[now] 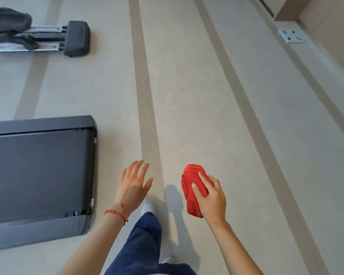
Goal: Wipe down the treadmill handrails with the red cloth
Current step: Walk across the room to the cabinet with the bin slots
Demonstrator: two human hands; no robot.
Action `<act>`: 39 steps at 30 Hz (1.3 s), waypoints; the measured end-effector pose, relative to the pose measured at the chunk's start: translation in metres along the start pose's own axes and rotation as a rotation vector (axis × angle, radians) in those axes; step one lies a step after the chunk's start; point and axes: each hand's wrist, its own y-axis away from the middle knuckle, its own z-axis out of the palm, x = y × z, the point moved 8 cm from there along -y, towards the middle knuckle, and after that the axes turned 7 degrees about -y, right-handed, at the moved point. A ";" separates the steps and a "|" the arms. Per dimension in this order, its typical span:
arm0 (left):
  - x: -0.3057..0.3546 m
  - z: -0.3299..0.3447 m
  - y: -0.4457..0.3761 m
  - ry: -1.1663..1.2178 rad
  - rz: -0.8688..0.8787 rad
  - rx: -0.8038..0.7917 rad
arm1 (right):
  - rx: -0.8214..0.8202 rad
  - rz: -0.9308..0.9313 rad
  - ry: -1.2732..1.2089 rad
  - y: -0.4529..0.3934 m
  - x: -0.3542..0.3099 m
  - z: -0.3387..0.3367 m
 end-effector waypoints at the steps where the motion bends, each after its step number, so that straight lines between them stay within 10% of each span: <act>1: -0.007 -0.002 -0.012 -0.001 -0.009 -0.012 | -0.011 -0.009 0.004 -0.014 -0.006 0.007; 39: -0.101 -0.099 -0.547 -0.018 -0.190 0.024 | -0.189 -0.146 0.000 -0.590 -0.140 0.160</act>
